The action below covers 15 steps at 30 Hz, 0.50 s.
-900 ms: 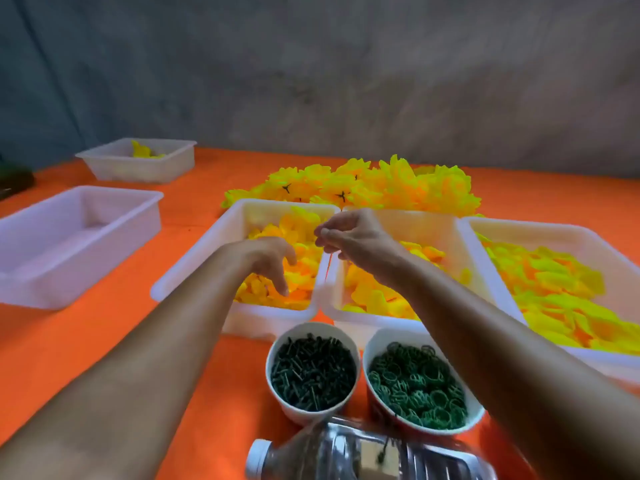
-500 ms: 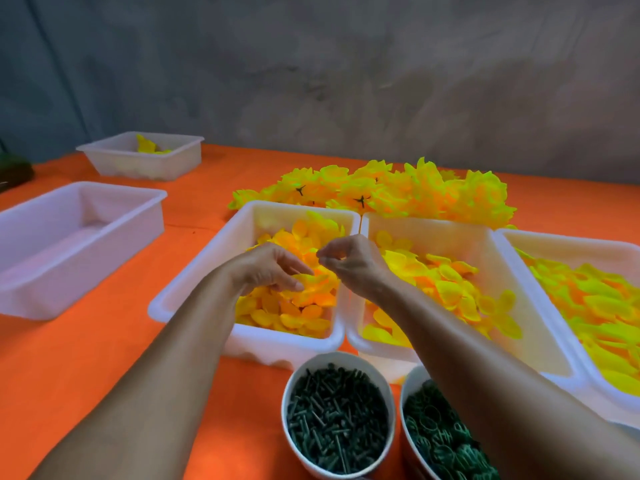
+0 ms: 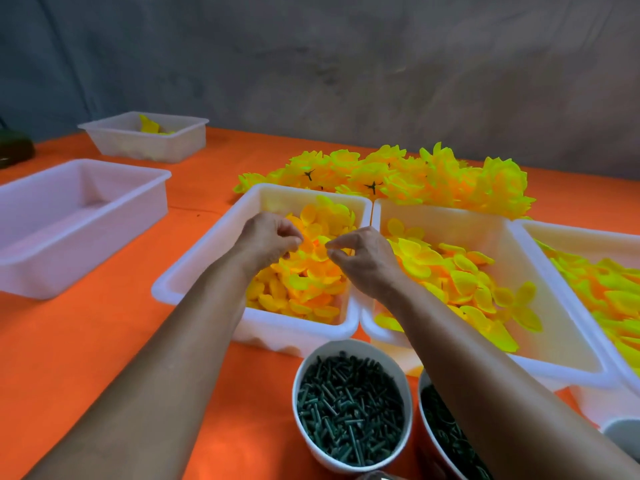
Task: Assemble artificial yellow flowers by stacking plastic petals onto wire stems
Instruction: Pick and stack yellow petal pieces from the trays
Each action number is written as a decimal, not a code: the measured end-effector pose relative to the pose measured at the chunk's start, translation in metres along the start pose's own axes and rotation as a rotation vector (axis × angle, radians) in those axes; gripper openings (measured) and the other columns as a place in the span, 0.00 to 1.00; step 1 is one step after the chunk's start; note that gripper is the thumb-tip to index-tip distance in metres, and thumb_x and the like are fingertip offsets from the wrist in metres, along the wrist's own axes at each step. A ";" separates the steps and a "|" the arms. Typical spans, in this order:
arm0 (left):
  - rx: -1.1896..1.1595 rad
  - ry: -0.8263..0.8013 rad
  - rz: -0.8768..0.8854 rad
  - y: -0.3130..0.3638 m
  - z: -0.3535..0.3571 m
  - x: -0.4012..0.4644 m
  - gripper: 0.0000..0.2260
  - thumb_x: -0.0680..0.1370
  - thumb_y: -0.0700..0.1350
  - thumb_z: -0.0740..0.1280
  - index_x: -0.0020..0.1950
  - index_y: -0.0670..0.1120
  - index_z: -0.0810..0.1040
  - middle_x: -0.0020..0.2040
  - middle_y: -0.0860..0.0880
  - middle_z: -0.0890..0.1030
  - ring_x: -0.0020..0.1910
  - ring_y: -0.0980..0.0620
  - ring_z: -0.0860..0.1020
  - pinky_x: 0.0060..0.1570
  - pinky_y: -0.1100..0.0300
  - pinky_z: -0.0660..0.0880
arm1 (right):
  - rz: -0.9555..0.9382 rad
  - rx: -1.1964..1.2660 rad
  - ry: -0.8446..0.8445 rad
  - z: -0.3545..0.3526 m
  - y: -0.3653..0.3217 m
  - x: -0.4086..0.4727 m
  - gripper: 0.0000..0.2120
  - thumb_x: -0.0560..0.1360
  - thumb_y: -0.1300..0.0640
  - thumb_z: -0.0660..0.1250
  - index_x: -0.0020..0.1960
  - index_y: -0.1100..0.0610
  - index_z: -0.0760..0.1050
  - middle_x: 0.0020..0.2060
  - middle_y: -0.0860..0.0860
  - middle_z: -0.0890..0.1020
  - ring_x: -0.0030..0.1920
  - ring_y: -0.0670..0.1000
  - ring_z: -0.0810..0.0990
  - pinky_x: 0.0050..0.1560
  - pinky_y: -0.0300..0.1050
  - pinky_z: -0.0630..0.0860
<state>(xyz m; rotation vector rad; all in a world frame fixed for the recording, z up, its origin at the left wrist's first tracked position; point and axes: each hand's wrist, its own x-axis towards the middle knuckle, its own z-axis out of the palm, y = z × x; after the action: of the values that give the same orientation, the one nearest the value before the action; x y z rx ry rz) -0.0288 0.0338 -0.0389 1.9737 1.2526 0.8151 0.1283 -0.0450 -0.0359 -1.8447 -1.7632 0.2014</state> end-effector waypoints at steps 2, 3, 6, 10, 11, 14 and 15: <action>0.064 0.218 0.000 -0.003 -0.001 0.004 0.04 0.74 0.38 0.69 0.47 0.44 0.83 0.42 0.44 0.83 0.40 0.52 0.79 0.43 0.59 0.74 | 0.005 0.001 0.024 0.000 0.000 0.000 0.12 0.77 0.55 0.63 0.56 0.56 0.81 0.56 0.54 0.82 0.60 0.56 0.75 0.56 0.48 0.71; 0.131 0.279 -0.022 -0.004 -0.002 0.005 0.06 0.74 0.39 0.69 0.50 0.43 0.83 0.47 0.43 0.83 0.47 0.49 0.80 0.48 0.58 0.73 | 0.010 0.004 0.035 0.000 0.001 0.000 0.12 0.78 0.56 0.63 0.56 0.56 0.81 0.55 0.55 0.82 0.59 0.56 0.75 0.56 0.48 0.71; 0.364 0.233 -0.117 -0.008 -0.003 0.007 0.12 0.73 0.43 0.72 0.57 0.45 0.81 0.56 0.43 0.81 0.56 0.44 0.78 0.54 0.55 0.72 | 0.014 0.016 0.055 0.001 0.000 0.000 0.11 0.78 0.57 0.63 0.56 0.57 0.82 0.55 0.55 0.82 0.59 0.56 0.75 0.55 0.48 0.71; 0.519 -0.032 -0.117 -0.008 0.003 0.002 0.19 0.70 0.48 0.76 0.58 0.45 0.79 0.57 0.44 0.79 0.56 0.45 0.77 0.52 0.57 0.71 | 0.021 0.061 0.075 -0.001 0.000 -0.001 0.12 0.78 0.59 0.62 0.56 0.59 0.82 0.55 0.56 0.82 0.59 0.56 0.77 0.56 0.49 0.72; 0.559 -0.102 -0.105 -0.007 0.004 0.001 0.20 0.69 0.48 0.76 0.59 0.46 0.79 0.57 0.44 0.79 0.55 0.46 0.77 0.50 0.58 0.71 | 0.021 0.068 0.080 -0.001 0.000 -0.002 0.12 0.78 0.59 0.62 0.55 0.59 0.82 0.55 0.56 0.83 0.58 0.56 0.77 0.55 0.49 0.72; 0.509 -0.157 -0.068 -0.005 0.003 -0.002 0.21 0.67 0.43 0.78 0.59 0.46 0.79 0.51 0.47 0.81 0.48 0.51 0.77 0.45 0.63 0.69 | 0.016 0.073 0.086 -0.001 -0.001 -0.002 0.11 0.78 0.59 0.63 0.54 0.60 0.82 0.53 0.57 0.83 0.56 0.56 0.78 0.54 0.50 0.73; 0.445 -0.137 -0.050 -0.004 0.003 -0.002 0.20 0.66 0.41 0.78 0.57 0.46 0.80 0.49 0.48 0.81 0.45 0.52 0.77 0.44 0.64 0.70 | 0.017 0.072 0.085 0.000 -0.001 -0.002 0.11 0.78 0.59 0.63 0.54 0.60 0.82 0.53 0.57 0.83 0.56 0.56 0.78 0.54 0.50 0.73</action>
<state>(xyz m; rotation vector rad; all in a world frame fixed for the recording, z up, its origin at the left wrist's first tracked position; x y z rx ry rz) -0.0297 0.0326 -0.0440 2.2856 1.4885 0.3874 0.1276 -0.0473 -0.0357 -1.7914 -1.6613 0.1877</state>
